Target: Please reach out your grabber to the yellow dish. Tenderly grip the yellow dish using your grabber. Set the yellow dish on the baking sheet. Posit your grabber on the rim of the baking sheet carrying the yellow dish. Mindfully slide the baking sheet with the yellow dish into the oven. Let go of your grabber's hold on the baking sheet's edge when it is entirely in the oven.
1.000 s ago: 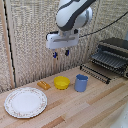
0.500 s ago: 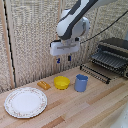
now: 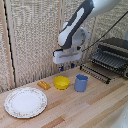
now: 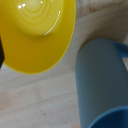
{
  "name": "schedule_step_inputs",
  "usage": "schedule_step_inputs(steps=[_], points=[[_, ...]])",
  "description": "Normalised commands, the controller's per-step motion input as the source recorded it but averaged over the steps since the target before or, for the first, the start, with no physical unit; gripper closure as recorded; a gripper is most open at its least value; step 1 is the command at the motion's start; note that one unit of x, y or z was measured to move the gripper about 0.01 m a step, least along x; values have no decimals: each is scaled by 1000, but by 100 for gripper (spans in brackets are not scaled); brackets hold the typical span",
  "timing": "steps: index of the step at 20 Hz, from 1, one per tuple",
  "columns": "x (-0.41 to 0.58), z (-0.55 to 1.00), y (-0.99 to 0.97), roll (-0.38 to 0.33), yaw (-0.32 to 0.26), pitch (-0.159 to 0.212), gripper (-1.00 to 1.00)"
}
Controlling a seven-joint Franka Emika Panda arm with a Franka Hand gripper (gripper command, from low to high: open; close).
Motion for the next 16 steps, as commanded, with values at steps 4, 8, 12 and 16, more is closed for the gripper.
schedule_step_inputs(steps=[4,8,12,16], points=[[299,-356,-240,7,63,16,-100],[251,-353,-109,0,59,0,-100],[176,-300,-21,-5,56,2,-100],[14,-196,29,-51,27,51,-100]])
